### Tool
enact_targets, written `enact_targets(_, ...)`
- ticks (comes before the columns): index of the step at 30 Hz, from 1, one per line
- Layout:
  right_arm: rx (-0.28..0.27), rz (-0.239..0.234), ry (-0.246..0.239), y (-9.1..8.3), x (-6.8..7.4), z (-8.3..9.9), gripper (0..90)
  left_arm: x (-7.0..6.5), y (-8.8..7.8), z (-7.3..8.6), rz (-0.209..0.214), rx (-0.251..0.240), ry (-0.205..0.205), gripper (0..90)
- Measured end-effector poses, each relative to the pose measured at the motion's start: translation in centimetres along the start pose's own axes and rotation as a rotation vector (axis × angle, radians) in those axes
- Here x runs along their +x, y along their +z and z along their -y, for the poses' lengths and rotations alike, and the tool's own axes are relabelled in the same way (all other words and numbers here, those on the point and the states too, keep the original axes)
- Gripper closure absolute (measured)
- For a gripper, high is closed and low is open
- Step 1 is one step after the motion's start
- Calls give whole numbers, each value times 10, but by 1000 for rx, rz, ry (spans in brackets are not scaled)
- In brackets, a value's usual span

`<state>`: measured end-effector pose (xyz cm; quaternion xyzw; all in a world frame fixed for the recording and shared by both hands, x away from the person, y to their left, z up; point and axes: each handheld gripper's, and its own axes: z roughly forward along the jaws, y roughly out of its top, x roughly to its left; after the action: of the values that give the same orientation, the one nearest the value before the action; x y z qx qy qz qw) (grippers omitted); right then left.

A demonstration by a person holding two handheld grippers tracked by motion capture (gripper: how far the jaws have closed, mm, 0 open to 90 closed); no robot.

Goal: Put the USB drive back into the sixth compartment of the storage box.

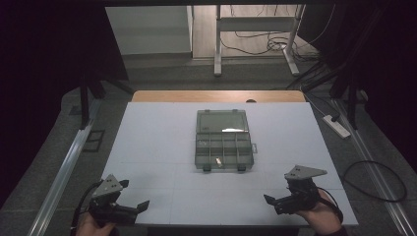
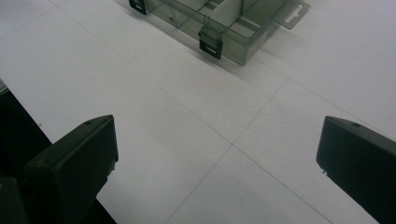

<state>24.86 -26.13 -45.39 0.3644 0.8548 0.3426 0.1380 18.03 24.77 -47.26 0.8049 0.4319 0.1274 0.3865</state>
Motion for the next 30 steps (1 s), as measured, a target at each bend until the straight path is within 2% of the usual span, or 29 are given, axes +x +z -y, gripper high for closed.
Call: enact_targets(30,-33,74,78,-30,-9,26,0,0,0,0,-3,1,-2,0)
